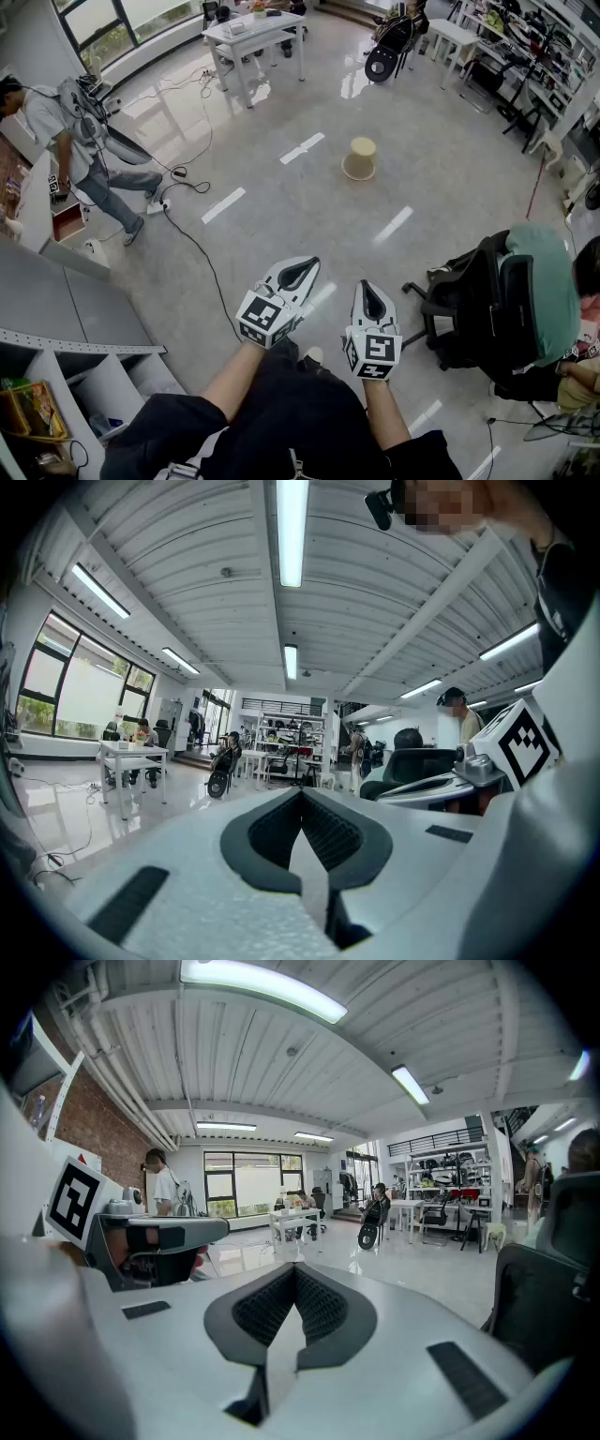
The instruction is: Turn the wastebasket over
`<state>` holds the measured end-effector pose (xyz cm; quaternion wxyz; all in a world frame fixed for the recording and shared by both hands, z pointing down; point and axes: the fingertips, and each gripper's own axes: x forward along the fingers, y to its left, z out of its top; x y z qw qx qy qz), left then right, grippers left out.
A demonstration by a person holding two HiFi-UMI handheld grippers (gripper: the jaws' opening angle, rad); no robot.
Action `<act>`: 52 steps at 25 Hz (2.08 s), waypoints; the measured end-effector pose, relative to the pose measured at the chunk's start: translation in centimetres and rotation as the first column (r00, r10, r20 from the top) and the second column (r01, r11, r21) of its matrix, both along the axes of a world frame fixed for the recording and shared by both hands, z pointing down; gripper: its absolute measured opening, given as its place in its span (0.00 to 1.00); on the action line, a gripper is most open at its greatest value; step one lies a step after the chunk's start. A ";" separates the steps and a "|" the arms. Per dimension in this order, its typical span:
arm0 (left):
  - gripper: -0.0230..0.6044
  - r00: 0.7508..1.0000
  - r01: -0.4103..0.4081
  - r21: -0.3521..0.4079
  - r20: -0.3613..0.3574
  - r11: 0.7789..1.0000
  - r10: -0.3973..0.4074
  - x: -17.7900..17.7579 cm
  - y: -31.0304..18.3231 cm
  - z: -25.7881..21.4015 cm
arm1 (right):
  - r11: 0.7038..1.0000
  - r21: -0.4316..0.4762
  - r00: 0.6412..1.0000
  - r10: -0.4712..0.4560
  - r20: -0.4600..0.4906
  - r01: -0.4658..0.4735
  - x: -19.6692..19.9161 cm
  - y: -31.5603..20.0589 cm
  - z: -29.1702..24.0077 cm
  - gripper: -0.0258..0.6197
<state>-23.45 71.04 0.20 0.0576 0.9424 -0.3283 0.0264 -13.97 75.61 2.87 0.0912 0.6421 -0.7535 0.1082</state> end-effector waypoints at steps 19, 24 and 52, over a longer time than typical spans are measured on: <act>0.04 1.000 0.007 -0.016 0.014 1.000 -0.007 0.2 0.9 1.7 | 0.999 0.009 0.997 -0.032 0.073 0.031 1.2 0.9 0.4 0.06; 0.04 1.000 0.019 -0.033 0.020 0.999 -0.019 0.1 0.1 1.9 | 0.999 -0.012 0.996 -0.039 0.082 0.040 1.2 0.4 0.8 0.06; 0.04 0.994 -0.090 -0.112 -0.068 0.990 0.083 7.5 -24.2 3.4 | 0.994 -0.096 0.999 0.048 0.012 -0.047 6.8 -21.9 0.9 0.06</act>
